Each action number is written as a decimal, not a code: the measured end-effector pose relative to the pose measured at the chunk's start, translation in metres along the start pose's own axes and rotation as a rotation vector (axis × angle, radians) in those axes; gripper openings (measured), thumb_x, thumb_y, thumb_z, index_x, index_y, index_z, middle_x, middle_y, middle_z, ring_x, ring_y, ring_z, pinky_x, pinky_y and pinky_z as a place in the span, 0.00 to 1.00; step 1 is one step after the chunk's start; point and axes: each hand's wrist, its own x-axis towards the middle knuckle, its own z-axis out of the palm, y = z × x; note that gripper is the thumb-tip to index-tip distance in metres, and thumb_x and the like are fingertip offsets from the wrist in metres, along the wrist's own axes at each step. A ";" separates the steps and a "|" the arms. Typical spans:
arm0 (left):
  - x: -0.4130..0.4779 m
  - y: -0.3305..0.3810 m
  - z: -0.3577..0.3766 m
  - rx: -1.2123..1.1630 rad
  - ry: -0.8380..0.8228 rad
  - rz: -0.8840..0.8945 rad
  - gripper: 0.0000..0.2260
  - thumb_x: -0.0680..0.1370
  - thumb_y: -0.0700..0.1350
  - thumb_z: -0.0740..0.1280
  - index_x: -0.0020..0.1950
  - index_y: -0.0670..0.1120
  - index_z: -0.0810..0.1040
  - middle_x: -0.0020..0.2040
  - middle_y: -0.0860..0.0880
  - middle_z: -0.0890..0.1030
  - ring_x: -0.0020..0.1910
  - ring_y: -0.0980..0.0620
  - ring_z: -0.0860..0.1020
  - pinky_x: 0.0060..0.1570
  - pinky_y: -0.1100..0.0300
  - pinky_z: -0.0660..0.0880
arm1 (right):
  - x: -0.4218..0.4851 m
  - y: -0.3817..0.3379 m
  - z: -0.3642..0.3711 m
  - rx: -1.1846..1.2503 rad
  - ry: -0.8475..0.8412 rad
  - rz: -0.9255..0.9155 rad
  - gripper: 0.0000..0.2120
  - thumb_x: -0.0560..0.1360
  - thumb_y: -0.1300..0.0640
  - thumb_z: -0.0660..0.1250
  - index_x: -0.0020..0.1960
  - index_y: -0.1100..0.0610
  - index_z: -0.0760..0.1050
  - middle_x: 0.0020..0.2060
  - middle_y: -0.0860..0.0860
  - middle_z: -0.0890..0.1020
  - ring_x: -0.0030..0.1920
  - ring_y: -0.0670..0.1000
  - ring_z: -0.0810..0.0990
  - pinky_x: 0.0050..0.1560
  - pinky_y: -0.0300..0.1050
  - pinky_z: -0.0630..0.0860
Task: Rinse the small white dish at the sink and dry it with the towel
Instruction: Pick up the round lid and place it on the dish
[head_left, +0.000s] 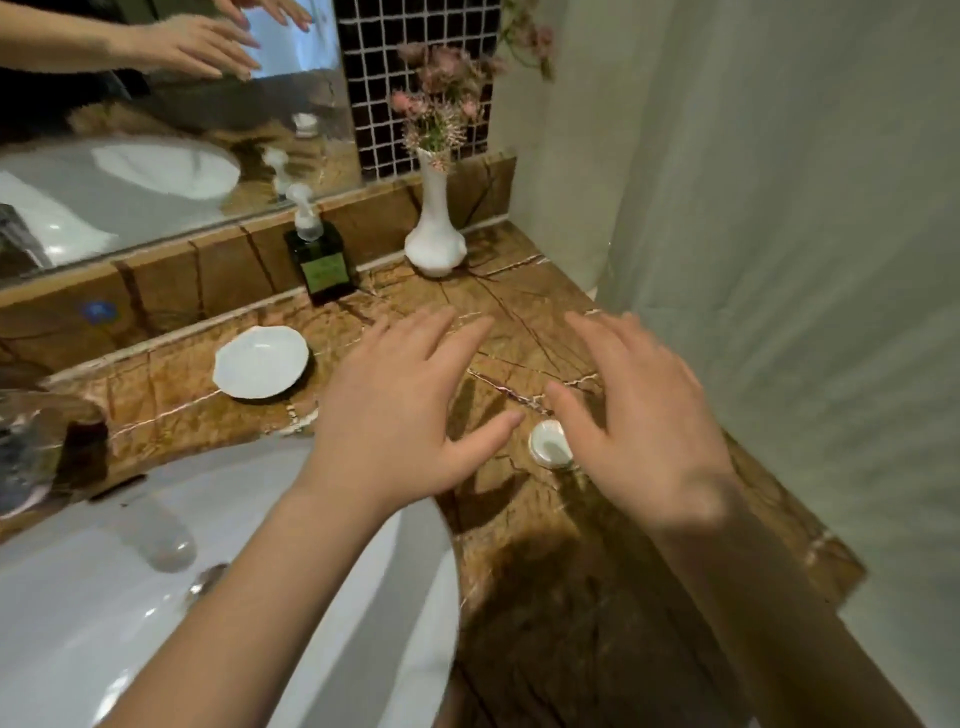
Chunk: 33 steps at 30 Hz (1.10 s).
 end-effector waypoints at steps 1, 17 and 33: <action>0.004 0.007 0.008 -0.011 -0.005 0.014 0.35 0.71 0.70 0.51 0.72 0.52 0.64 0.71 0.45 0.70 0.70 0.45 0.66 0.68 0.47 0.62 | -0.002 0.010 0.002 0.011 0.000 0.015 0.28 0.76 0.42 0.56 0.73 0.48 0.59 0.73 0.50 0.66 0.74 0.51 0.59 0.74 0.56 0.57; 0.030 0.046 0.105 -0.026 -0.165 0.091 0.28 0.72 0.66 0.56 0.68 0.52 0.68 0.58 0.51 0.78 0.53 0.47 0.77 0.43 0.52 0.76 | -0.010 0.072 0.039 0.026 0.128 0.079 0.29 0.76 0.38 0.51 0.71 0.53 0.66 0.69 0.56 0.72 0.71 0.55 0.67 0.68 0.57 0.66; 0.035 0.046 0.118 -0.014 -0.131 0.109 0.22 0.68 0.60 0.70 0.54 0.48 0.74 0.50 0.50 0.77 0.51 0.47 0.74 0.38 0.54 0.73 | -0.004 0.084 0.067 0.043 -0.009 0.066 0.25 0.76 0.47 0.62 0.69 0.55 0.65 0.69 0.57 0.70 0.70 0.58 0.67 0.65 0.61 0.68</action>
